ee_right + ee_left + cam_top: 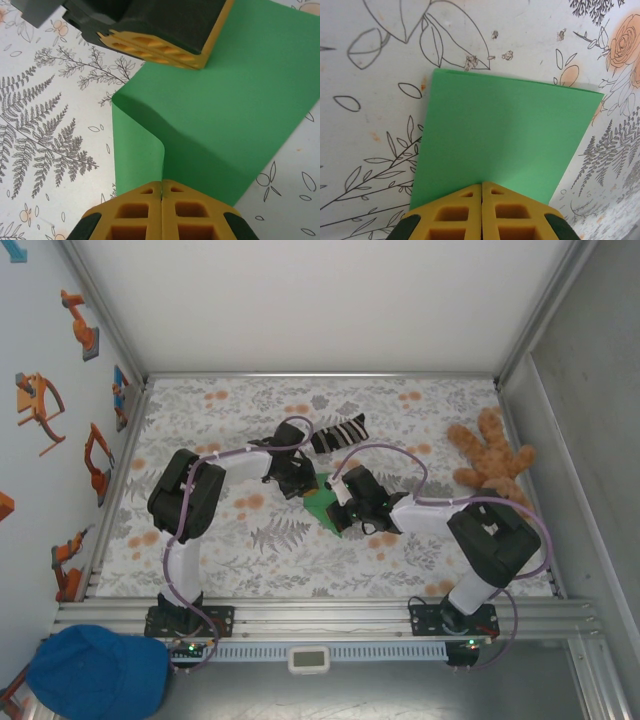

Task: Fold a paper plane with a square sheet of paper (pick it up from the middle)
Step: Third fold the triangle at the center of the table.

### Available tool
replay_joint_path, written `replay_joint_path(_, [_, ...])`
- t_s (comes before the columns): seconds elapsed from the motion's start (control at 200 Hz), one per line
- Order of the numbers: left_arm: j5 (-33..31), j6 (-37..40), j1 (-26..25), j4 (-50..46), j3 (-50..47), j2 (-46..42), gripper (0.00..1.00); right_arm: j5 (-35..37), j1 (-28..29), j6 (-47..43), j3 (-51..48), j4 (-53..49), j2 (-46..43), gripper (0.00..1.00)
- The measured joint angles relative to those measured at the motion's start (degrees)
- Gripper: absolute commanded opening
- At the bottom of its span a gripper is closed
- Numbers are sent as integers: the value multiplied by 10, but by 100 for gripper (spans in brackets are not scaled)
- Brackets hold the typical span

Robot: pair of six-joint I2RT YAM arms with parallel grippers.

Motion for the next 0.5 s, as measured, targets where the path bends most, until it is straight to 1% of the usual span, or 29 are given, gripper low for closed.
replay_joint_path(0.501, [1, 0, 0, 0, 0, 0, 6, 20, 0, 6, 8, -12, 6, 0])
